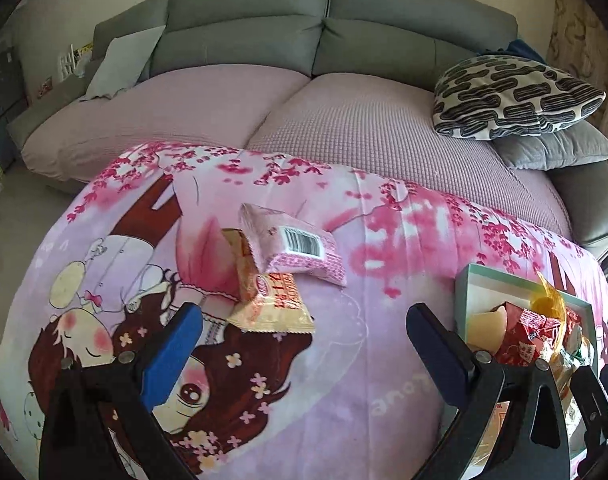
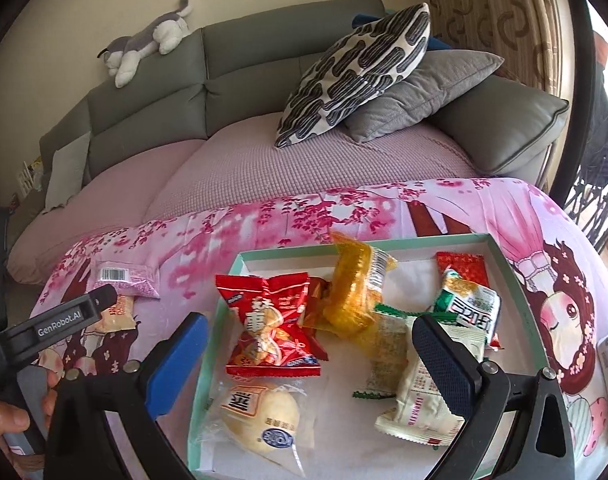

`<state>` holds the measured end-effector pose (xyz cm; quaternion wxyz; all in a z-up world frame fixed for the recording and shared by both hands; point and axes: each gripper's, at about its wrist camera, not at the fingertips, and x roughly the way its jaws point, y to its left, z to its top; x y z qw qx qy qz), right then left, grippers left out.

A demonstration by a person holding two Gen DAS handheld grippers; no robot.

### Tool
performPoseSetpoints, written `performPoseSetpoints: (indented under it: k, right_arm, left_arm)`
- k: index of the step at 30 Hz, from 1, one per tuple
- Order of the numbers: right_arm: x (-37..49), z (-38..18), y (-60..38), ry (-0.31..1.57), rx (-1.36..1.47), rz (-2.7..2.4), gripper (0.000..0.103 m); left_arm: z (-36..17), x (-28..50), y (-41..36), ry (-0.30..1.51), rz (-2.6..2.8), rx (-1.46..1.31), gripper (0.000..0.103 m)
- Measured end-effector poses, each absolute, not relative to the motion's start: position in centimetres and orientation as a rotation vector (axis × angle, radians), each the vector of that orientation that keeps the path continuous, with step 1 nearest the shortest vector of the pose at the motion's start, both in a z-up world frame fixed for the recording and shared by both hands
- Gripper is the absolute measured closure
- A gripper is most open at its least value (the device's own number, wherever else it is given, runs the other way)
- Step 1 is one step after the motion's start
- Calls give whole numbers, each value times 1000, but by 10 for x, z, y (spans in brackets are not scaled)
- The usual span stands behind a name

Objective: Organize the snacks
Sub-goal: 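Withdraw both tools from the tray toward the last two packs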

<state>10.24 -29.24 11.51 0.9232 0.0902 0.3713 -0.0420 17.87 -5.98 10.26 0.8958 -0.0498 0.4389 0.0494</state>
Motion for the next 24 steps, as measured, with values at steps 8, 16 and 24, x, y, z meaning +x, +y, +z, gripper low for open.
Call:
performPoseSetpoints:
  k: [8, 16, 24]
  right_arm:
    - [142, 130, -234, 769, 169, 98, 0]
    - [194, 116, -176, 863, 173, 274, 0]
    - [238, 97, -130, 936, 135, 354, 0]
  left_arm:
    - [111, 184, 11, 886, 193, -238, 1]
    - [102, 195, 52, 894, 259, -304, 1]
    - [79, 204, 82, 944, 338, -363, 1]
